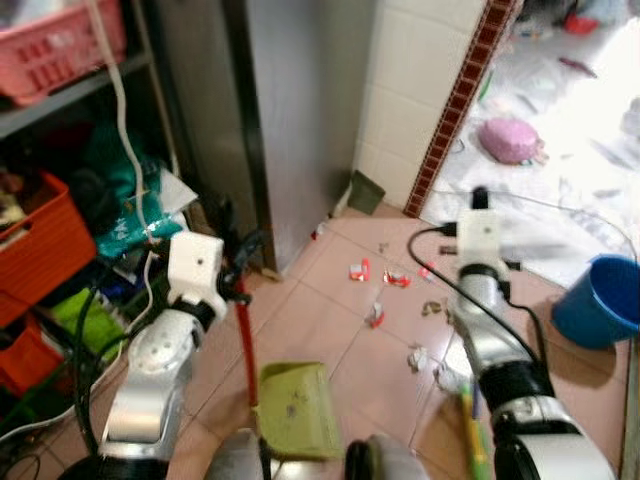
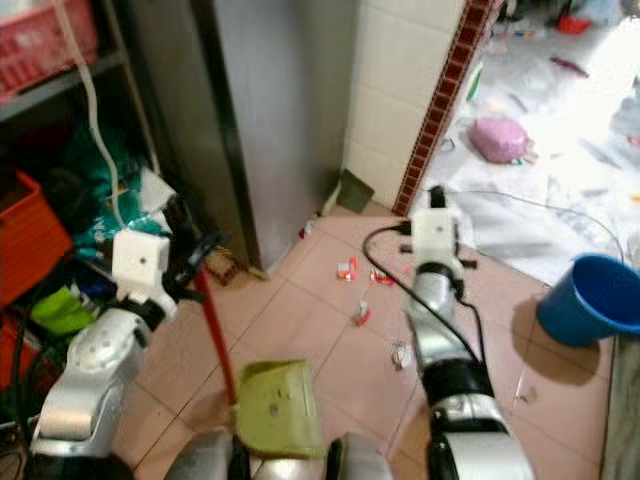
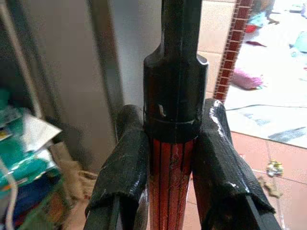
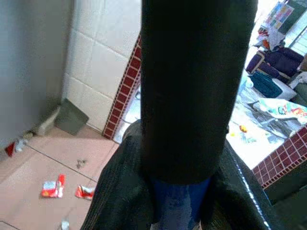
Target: Sweep floor
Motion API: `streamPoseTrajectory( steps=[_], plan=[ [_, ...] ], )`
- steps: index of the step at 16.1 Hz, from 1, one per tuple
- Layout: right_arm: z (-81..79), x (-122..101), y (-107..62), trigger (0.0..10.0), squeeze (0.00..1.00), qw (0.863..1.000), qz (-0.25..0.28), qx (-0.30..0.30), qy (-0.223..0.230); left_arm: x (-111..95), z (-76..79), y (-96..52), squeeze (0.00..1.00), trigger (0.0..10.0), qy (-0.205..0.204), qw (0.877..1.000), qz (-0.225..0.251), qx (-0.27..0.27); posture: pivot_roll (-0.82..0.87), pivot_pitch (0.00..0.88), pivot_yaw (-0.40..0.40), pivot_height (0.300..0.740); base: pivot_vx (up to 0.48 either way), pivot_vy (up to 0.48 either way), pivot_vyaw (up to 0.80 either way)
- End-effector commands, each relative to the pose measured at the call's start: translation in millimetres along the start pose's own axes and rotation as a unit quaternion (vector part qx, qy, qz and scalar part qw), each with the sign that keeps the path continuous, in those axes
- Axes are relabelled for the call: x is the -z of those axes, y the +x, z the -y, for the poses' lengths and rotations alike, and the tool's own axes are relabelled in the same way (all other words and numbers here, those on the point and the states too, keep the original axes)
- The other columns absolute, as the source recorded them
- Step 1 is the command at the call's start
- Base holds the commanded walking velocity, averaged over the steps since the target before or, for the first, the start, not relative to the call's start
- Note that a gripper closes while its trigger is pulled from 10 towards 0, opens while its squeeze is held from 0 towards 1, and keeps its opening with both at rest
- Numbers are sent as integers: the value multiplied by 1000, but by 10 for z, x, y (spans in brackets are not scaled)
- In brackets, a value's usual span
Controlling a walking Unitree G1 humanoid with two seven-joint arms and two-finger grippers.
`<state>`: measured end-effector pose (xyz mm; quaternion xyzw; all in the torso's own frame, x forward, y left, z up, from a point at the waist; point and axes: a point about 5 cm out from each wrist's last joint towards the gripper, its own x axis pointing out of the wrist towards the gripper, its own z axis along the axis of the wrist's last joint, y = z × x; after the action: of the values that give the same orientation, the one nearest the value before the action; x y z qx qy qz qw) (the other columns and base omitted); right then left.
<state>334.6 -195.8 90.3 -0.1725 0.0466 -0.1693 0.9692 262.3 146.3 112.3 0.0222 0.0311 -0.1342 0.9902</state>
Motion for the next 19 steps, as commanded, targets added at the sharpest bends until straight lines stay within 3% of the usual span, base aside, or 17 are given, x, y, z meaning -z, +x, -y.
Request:
streamPoseTrajectory(
  steps=[1,3,6,11,19],
  plan=[
    [113,-39,54,10000,0,1000,11,15,-11,-152,31,73,0,10000,30,999,41,6,49,4,-67,740,0,0,-800],
    [97,-18,44,10000,0,1000,3,10,-21,-131,-20,99,0,10000,45,998,35,15,34,0,-83,740,0,0,-800],
    [-4,-19,-28,10000,0,1000,8,-4,-12,-102,-67,44,0,10000,17,999,27,20,9,33,-15,740,0,0,-800],
    [40,67,-95,10000,0,1000,4,-8,-17,-152,18,27,0,10000,6,997,41,57,1,81,-16,740,0,0,-800],
    [-24,-229,46,10000,0,998,48,-32,-4,-272,47,58,0,10000,13,996,63,57,4,103,-41,740,0,0,-641]
  ],
)
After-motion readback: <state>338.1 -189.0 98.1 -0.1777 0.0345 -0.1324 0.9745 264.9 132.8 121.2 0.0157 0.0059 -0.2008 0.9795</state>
